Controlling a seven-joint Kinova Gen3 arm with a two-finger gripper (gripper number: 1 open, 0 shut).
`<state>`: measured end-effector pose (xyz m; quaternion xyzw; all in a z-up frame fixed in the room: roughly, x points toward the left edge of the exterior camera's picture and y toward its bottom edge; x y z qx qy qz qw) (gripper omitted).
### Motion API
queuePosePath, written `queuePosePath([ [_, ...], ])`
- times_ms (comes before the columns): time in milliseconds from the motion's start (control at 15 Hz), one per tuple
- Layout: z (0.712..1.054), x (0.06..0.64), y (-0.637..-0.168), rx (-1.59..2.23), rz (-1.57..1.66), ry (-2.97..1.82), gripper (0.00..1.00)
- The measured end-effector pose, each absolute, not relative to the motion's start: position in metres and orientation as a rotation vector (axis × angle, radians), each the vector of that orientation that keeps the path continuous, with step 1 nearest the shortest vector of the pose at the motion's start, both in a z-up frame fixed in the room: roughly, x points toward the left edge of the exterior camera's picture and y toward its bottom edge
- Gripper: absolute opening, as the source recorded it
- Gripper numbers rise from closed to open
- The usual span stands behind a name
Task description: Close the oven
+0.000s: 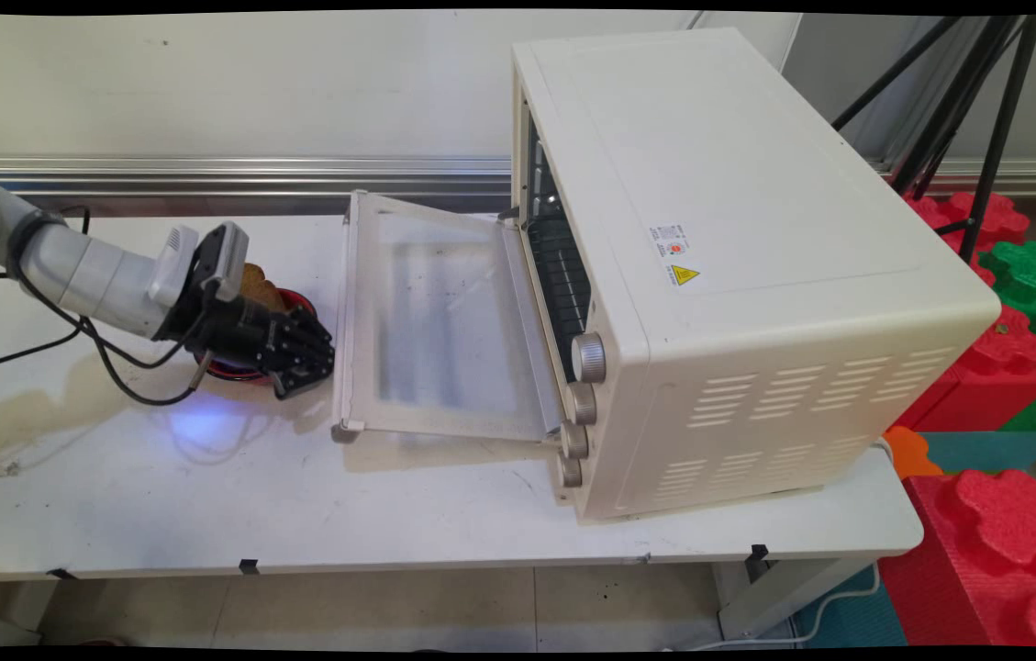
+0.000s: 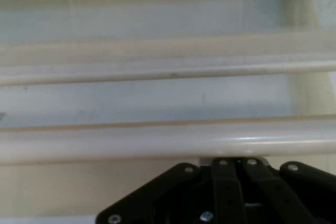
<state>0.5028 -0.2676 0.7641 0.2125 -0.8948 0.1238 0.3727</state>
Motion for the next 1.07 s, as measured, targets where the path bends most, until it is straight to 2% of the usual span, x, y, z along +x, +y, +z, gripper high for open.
queuePosePath([
  [1067, 0.824, 0.485, -0.292, 0.46, 0.408, -2.138, 0.0],
])
